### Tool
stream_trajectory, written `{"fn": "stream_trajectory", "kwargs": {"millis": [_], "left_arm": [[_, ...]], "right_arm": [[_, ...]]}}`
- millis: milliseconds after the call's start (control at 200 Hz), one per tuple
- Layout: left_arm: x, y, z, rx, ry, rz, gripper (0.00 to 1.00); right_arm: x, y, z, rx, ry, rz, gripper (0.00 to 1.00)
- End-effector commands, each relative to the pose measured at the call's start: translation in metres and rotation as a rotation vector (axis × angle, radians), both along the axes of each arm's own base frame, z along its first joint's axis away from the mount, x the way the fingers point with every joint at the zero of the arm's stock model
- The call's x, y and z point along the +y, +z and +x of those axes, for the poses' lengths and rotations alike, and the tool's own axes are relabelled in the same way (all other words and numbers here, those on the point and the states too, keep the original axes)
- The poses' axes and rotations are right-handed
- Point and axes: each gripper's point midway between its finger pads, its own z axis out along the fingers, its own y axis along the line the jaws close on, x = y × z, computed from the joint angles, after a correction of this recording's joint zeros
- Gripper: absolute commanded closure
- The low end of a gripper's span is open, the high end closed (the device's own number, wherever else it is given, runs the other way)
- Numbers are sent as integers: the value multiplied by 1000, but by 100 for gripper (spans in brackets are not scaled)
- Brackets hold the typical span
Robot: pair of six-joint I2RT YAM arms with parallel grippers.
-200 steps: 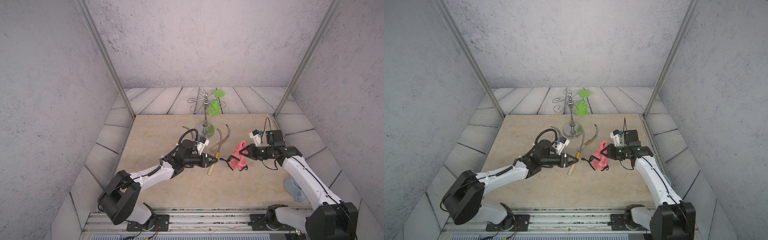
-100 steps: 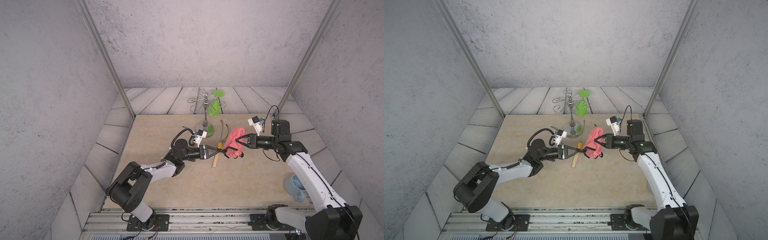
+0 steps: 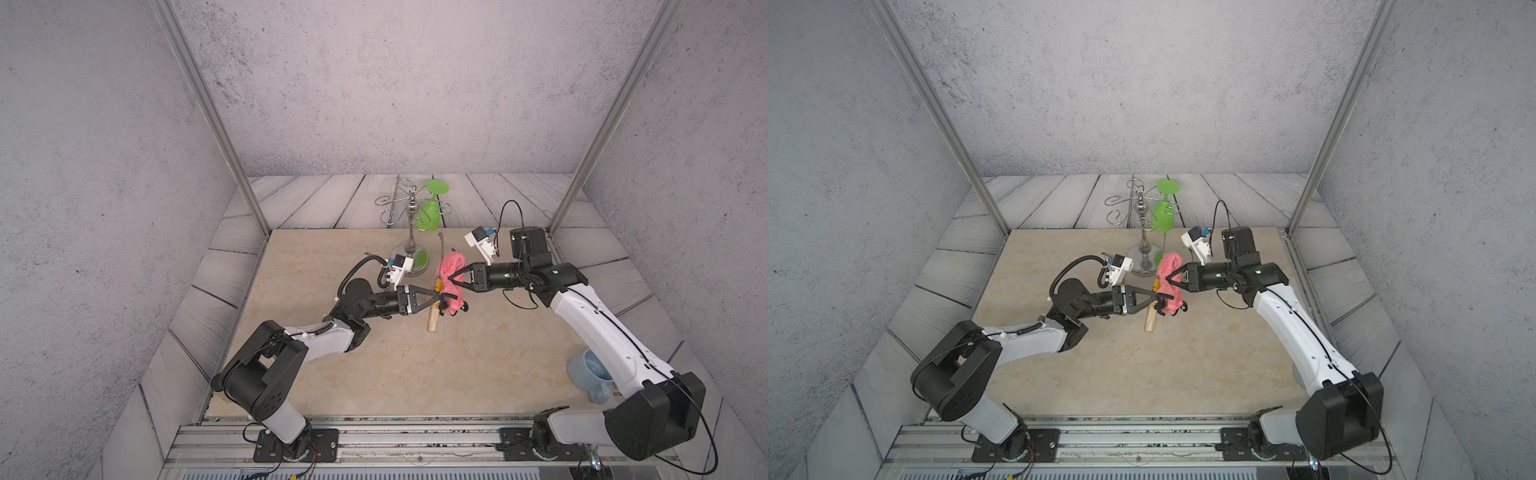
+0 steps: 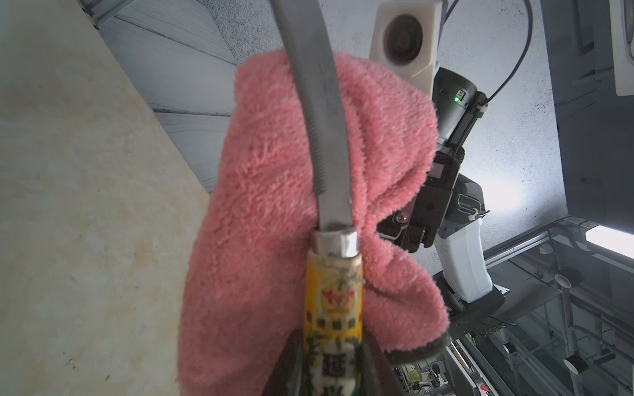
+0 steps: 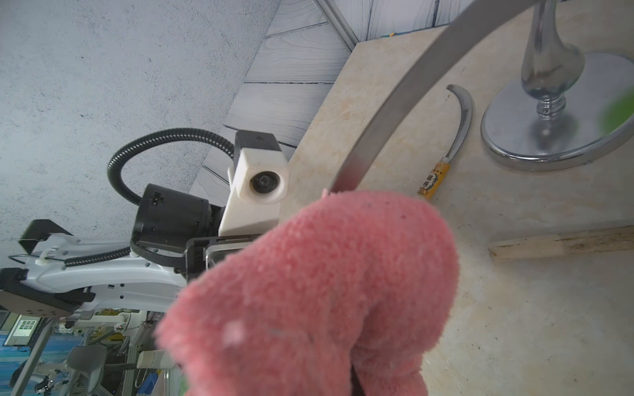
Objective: Wipe small sickles with rags
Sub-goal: Wipe the small sickle.
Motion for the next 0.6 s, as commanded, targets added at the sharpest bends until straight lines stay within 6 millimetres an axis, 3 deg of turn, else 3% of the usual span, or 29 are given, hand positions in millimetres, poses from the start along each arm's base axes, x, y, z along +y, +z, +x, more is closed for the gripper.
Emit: {"fn": "stream_trajectory", "kwargs": {"millis": [0, 245, 596], "left_arm": [[4, 44, -9, -112, -26, -109, 100], [6, 56, -9, -140, -20, -127, 100], [23, 55, 12, -145, 61, -110, 100]], "right_arm": [[16, -7, -7, 4, 52, -34, 82], [30, -18, -22, 18, 92, -61, 83], [35, -39, -55, 47, 124, -94, 83]]}}
